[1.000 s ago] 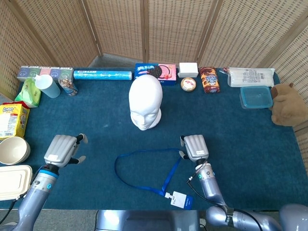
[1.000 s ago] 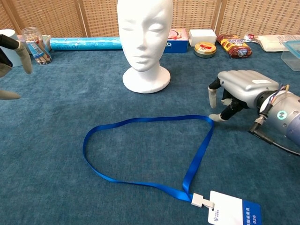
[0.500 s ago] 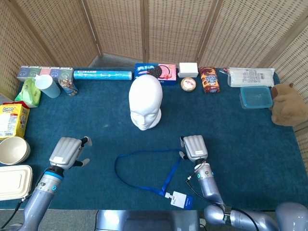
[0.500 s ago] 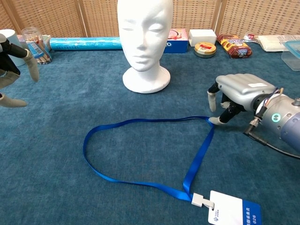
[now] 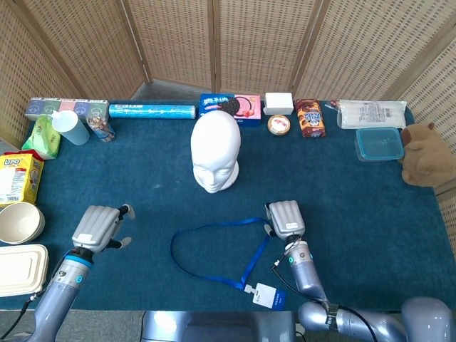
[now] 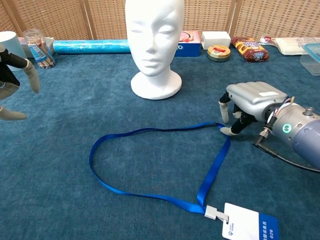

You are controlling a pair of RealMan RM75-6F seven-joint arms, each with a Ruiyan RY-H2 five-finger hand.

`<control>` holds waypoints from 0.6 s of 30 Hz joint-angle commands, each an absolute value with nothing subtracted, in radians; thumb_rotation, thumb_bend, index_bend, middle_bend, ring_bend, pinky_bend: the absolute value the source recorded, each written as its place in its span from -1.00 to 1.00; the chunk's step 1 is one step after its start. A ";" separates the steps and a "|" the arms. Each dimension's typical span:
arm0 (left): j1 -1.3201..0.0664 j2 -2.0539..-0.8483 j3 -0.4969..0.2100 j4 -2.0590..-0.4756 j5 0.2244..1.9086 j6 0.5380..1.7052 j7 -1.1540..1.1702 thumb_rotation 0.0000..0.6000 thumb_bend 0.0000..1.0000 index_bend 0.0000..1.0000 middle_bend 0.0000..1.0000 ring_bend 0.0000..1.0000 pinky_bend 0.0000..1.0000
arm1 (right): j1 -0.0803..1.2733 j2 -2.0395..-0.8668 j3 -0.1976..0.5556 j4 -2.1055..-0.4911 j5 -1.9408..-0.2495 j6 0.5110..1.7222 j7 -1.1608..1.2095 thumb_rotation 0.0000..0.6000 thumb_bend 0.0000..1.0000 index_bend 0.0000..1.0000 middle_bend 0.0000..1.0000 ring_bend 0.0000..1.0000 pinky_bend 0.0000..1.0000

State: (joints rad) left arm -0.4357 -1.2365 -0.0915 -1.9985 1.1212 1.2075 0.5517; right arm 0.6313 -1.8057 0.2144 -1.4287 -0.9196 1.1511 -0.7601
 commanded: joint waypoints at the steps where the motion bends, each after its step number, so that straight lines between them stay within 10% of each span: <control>1: -0.436 -1.236 -0.088 -1.999 1.121 1.207 0.547 1.00 -0.64 -0.14 0.65 0.78 1.00 | 0.634 -1.808 0.212 -1.439 -0.920 1.153 -0.761 0.73 -0.33 0.10 1.00 1.00 1.00; 18: -0.440 -1.236 -0.071 -1.989 1.122 1.211 0.529 0.99 -0.64 -0.14 0.65 0.78 1.00 | 0.660 -1.814 0.223 -1.454 -0.896 1.160 -0.785 0.73 -0.32 0.10 1.00 1.00 1.00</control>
State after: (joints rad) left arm -0.4396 -1.2365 -0.0716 -1.9887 1.1215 1.2105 0.5294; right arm 0.6588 -1.8134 0.2226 -1.4543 -0.8964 1.1607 -0.7839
